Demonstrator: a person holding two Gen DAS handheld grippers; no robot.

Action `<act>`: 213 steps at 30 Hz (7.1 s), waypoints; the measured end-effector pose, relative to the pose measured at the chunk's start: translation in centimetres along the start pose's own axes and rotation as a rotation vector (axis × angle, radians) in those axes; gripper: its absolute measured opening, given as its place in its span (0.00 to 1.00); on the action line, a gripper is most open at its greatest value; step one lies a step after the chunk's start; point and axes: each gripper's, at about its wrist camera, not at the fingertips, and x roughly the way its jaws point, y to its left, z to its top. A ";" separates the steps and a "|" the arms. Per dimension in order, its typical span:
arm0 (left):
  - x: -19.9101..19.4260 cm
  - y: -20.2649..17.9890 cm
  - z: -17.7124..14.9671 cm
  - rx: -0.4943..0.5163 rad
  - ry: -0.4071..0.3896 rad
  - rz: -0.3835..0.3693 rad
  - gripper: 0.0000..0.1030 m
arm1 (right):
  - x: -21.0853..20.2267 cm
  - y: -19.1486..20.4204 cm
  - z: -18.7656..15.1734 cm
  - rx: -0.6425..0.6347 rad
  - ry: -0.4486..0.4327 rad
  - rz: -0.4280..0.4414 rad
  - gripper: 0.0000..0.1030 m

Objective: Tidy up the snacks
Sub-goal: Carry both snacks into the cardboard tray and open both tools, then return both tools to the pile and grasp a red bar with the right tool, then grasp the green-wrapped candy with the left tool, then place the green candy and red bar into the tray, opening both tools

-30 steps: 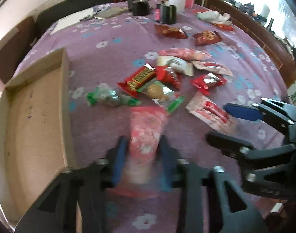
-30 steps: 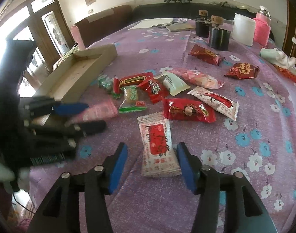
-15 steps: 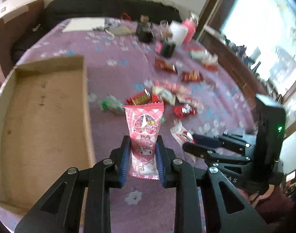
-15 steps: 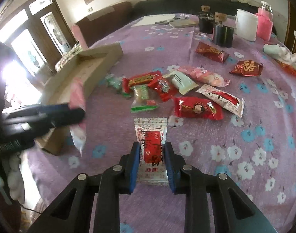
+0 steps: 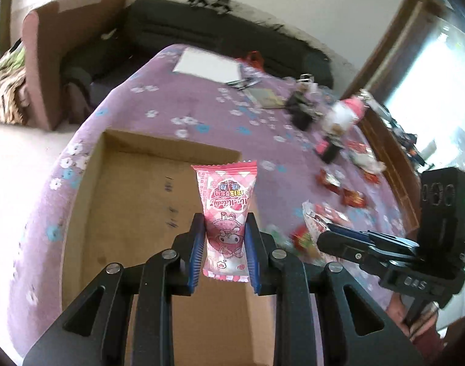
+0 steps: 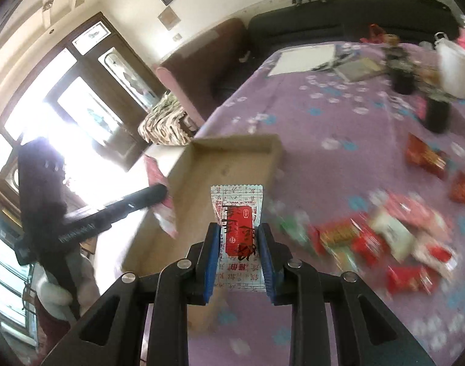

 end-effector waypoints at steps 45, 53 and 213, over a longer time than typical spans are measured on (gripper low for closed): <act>-17.9 -16.8 -6.3 0.272 0.081 -0.343 0.76 | 3.0 -6.8 1.2 0.063 -0.072 -0.409 0.56; -15.4 -7.3 -6.2 0.052 0.039 -0.227 0.76 | 3.7 -6.6 1.7 0.039 -0.055 -0.415 0.56; -6.9 0.2 -4.4 -0.200 -0.158 0.059 0.68 | 1.7 1.1 -2.3 -0.074 -0.075 -0.223 0.49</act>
